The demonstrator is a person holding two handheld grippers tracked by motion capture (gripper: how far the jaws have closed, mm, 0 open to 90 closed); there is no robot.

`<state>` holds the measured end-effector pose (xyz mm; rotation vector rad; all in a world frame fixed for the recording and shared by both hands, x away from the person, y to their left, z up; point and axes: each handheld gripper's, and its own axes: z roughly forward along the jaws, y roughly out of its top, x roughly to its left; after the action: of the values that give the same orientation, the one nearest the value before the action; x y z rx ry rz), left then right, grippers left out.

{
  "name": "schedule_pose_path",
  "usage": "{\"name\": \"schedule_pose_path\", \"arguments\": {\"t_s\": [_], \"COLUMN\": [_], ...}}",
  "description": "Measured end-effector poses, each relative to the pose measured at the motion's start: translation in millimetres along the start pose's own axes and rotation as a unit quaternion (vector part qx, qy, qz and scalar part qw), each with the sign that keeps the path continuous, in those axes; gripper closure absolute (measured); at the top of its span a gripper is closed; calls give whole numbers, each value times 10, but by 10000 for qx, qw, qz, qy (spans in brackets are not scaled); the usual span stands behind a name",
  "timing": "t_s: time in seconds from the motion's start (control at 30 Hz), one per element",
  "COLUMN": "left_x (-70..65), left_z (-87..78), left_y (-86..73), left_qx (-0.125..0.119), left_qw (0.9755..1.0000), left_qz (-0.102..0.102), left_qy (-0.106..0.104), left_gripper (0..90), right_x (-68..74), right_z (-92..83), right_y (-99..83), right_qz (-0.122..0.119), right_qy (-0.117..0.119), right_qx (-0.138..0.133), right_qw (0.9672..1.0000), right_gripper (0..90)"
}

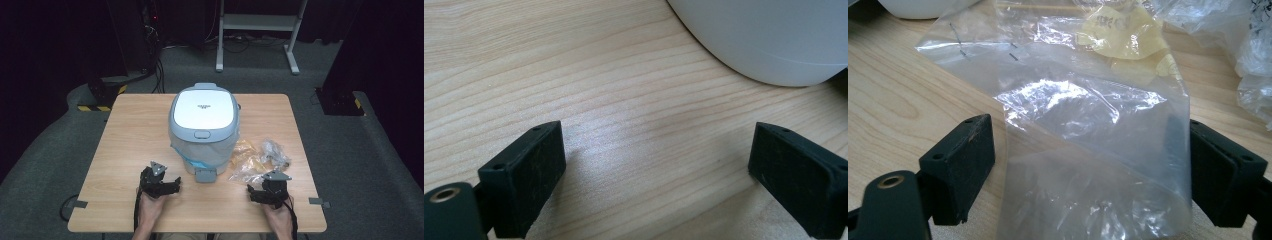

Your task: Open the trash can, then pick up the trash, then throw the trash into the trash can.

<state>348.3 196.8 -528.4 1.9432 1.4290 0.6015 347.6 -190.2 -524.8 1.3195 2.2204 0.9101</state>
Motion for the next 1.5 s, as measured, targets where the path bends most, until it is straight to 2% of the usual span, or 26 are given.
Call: {"name": "schedule_pose_path", "arguments": {"t_s": [0.1,0.43,0.57,0.67,0.87,1.1,1.5], "left_x": [10,-3,-12,-25,-64,-210,-367], "left_z": [-4,-16,-19,-18,-18,-50,-24], "left_y": [-2,1,3,4,29,116,231], "left_qx": [1,49,-6,7,-46,-159,-246], "left_qw": [10000,10000,10000,10000,9998,9987,9968], "left_qz": [37,43,-52,-45,-24,39,15], "left_qy": [-42,28,-78,-79,-206,-486,-764], "left_gripper": [86,96,101,100,97,90,77], "right_x": [5,13,14,14,14,14,14], "right_z": [-2,-6,-7,-7,-7,-7,-9], "right_y": [-1,-3,-3,-3,-3,-3,-5], "right_qz": [-15,-15,-12,-17,-23,-23,-42], "right_qy": [-22,-26,-23,-24,-21,-20,-5], "right_qx": [-9,-17,-17,-18,-23,-24,-31], "right_qw": [10000,10000,10000,10000,10000,10000,10000], "right_gripper": [145,157,158,159,160,160,169]}}
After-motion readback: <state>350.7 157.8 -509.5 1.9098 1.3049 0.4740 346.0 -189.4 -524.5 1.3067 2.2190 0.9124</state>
